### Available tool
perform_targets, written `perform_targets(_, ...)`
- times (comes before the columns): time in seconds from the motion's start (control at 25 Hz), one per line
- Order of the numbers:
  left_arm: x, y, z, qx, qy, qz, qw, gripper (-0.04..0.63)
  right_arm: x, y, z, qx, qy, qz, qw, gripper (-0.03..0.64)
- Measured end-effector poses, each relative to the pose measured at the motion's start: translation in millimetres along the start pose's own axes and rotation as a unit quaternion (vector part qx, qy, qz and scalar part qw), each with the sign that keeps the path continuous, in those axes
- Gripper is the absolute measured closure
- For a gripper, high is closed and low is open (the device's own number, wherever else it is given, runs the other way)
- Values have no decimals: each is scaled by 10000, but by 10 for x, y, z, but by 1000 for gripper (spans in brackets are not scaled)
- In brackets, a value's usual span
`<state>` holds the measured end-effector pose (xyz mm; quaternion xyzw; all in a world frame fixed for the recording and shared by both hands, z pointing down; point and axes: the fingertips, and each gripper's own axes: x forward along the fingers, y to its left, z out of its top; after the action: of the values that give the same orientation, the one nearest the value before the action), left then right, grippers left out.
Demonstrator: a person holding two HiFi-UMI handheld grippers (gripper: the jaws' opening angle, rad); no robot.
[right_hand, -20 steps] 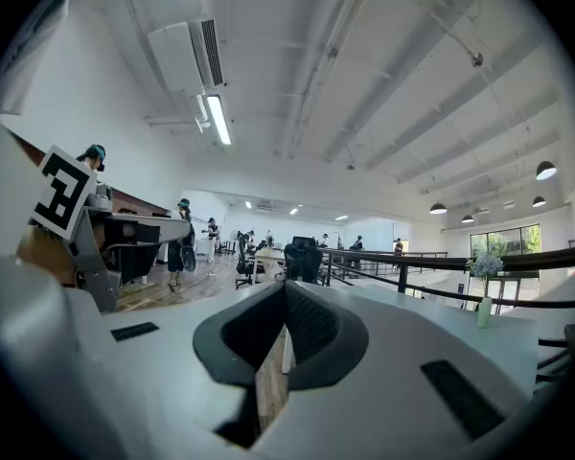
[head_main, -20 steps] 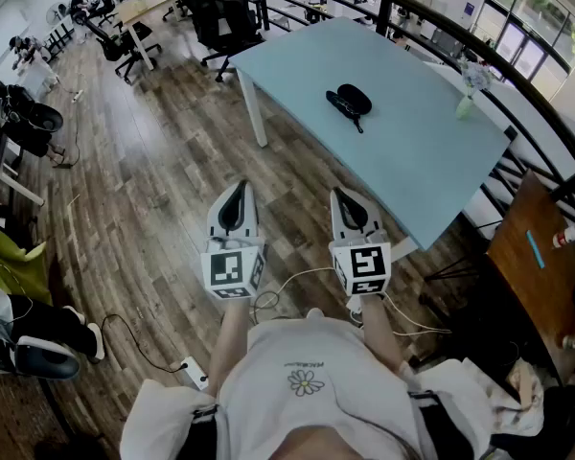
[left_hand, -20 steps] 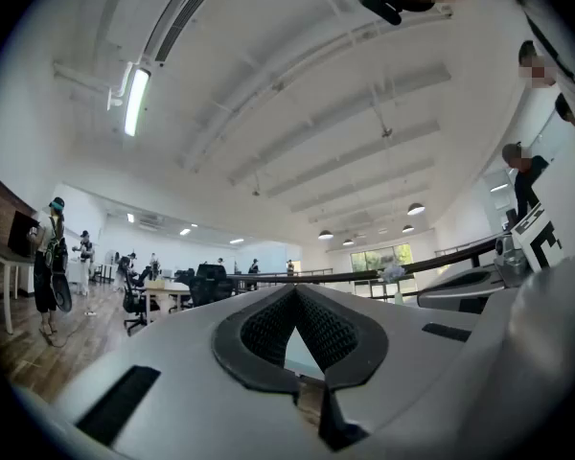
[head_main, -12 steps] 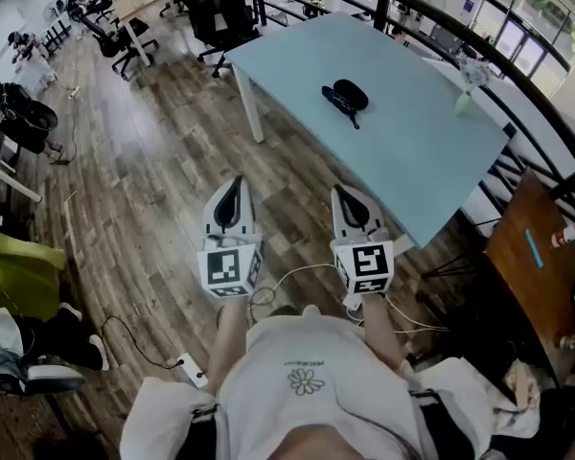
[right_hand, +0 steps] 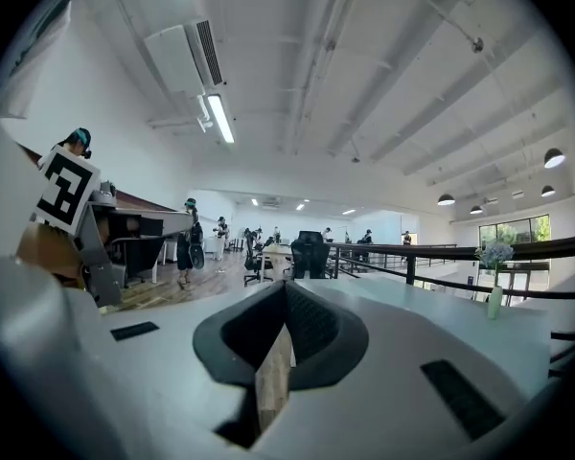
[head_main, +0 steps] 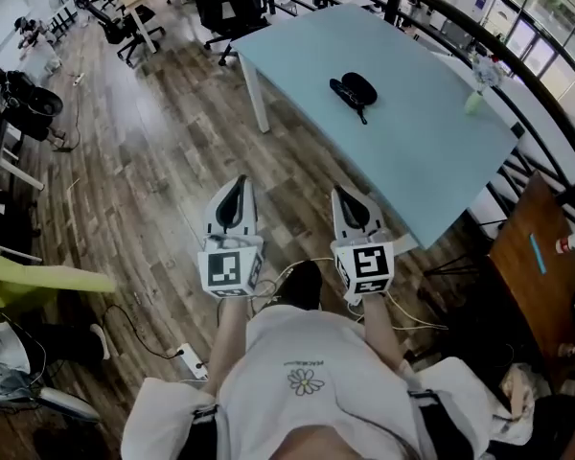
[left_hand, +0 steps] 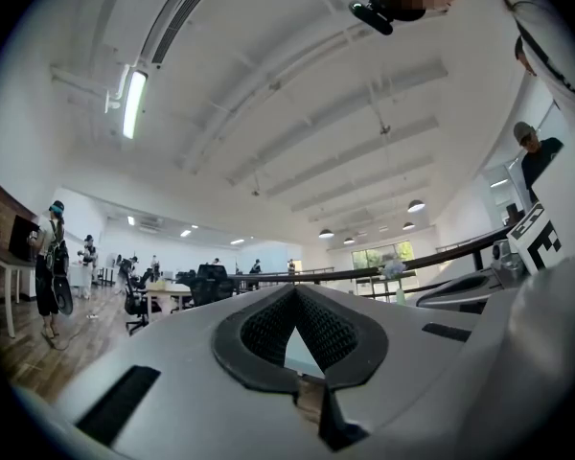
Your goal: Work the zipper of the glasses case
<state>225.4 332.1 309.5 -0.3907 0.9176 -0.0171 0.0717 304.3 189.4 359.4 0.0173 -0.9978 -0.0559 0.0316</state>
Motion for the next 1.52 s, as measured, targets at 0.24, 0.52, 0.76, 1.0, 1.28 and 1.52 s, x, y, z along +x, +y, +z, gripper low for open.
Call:
perform_targets(0.24, 328, 142, -84, -117, 6, 135, 9998, 581, 309, -178, -87, 122, 132, 163, 9997, 609)
perform_targets(0.52, 1135, 335, -198, -215, -261, -93, 9994, 581, 958, -592, -62, -17, 25, -39, 10000, 609)
perform_targets(0.76, 2041, 648, -326, -240, -242, -364, 9988, 581, 1773, -913, -53, 164, 104, -201, 9996, 609)
perform_targets(1.0, 3141, 1187, -367, -315, -324, -591, 9972, 581, 2917, -1138, 110, 45, 312, -80, 9995, 609)
perform_targets(1.28, 4082, 1714, -539, -116, -395, -890, 9952, 581, 3941, -1332, 203, -4, 414, -218, 9989, 609)
perform_targets(1.52, 4408, 1844, -714, -407, -211, -898, 9949, 581, 4262, -1582, 118, 70, 586, -399, 9975, 609)
